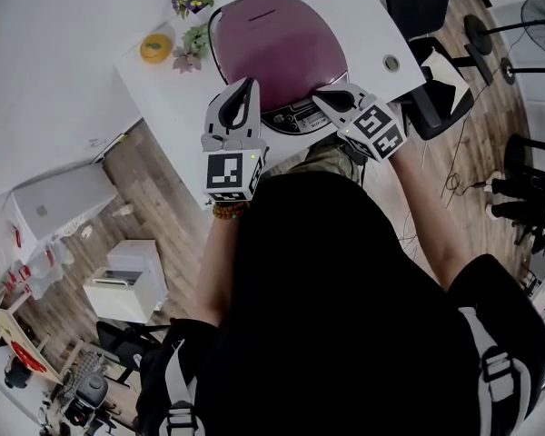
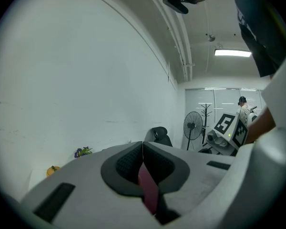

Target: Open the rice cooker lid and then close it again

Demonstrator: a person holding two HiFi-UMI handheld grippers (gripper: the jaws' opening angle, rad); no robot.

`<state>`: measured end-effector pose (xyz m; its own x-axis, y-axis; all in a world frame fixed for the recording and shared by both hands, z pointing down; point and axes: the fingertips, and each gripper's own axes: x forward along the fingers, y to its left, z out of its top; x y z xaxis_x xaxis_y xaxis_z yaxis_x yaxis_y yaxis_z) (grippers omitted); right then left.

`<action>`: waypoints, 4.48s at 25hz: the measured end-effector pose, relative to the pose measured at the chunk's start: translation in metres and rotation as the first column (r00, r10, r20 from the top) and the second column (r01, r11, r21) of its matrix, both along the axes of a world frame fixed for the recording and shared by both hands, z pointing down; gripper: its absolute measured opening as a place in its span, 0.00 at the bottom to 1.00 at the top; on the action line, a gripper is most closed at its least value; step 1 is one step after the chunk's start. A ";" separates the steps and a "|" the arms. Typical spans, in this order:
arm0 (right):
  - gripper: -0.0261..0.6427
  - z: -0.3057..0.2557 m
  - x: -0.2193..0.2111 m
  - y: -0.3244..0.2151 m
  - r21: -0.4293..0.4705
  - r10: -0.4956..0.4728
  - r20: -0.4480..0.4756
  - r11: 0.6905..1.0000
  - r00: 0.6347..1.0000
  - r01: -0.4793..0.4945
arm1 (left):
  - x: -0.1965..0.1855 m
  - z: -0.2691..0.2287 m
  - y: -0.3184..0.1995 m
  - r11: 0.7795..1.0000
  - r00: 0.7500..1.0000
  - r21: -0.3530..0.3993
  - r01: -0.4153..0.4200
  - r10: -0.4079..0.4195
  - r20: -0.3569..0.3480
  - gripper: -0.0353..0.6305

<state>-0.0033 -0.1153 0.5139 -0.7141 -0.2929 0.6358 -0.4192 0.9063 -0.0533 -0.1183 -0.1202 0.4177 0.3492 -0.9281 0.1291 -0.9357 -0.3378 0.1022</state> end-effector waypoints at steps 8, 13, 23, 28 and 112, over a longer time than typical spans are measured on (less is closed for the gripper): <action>0.08 0.000 0.001 0.000 0.008 0.042 0.010 0.999 0.999 -0.042 | -0.001 -0.001 0.003 1.000 1.000 0.005 0.000 0.000 0.000 0.09; 0.08 0.001 0.004 0.000 0.012 0.074 0.033 0.997 0.997 -0.075 | 0.000 0.000 0.003 1.000 1.000 0.004 -0.002 0.002 0.002 0.09; 0.08 -0.003 0.004 -0.001 0.062 0.142 0.079 0.987 0.987 -0.147 | -0.003 -0.001 0.004 1.000 1.000 0.004 -0.001 0.001 0.000 0.09; 0.08 -0.008 0.003 0.000 0.154 0.165 0.098 0.972 0.981 -0.179 | -0.004 -0.001 0.005 1.000 1.000 0.004 0.001 -0.001 0.000 0.09; 0.16 -0.110 0.006 -0.065 0.279 0.121 0.226 0.942 0.966 -0.184 | -0.044 -0.049 -0.024 0.995 0.998 0.096 0.003 -0.009 0.060 0.09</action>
